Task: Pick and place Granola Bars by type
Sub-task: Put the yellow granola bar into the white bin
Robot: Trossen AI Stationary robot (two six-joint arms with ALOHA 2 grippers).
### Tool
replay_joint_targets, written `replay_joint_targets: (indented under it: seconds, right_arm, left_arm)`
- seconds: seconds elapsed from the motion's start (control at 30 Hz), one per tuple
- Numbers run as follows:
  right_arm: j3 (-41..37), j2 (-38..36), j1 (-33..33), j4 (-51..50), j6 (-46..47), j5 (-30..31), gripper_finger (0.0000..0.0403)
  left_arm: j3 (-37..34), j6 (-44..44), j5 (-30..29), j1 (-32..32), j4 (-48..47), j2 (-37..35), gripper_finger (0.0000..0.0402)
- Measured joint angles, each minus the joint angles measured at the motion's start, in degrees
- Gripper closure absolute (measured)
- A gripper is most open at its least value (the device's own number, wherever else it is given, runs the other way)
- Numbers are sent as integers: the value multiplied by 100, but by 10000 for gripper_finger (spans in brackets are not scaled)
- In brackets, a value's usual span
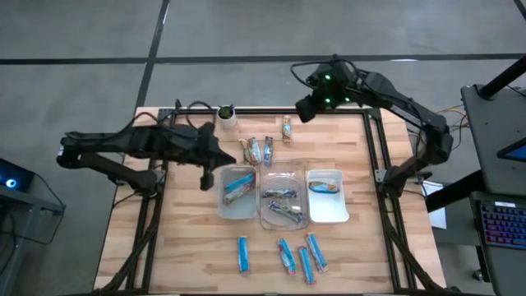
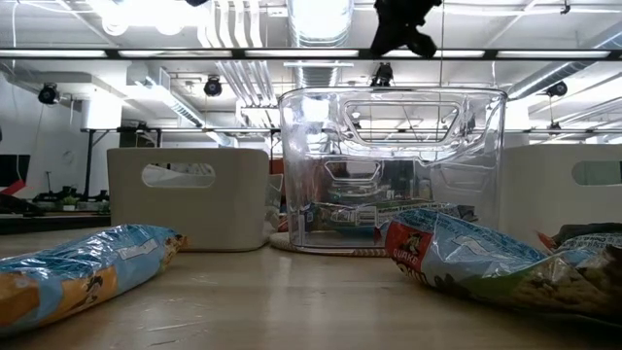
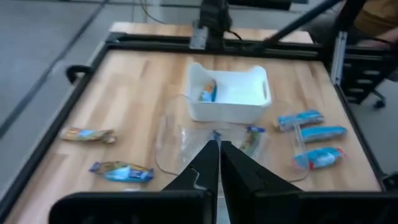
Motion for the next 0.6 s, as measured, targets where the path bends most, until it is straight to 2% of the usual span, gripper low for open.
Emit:
replay_joint_targets:
  seconds: [0.1, 0.37, 0.6]
  right_arm:
    - [286, 337, -67, -240, 125, 41, 355]
    - [1040, 1161, -98, -863, 625, 607, 274]
    - [1549, 1702, -131, -960, 1072, 627, 204]
  left_arm:
    - [-50, 34, -136, 99, 16, -242, 401]
    - [-105, 196, -225, 154, -7, -612, 401]
    - [-105, 381, -225, 156, -28, -751, 402]
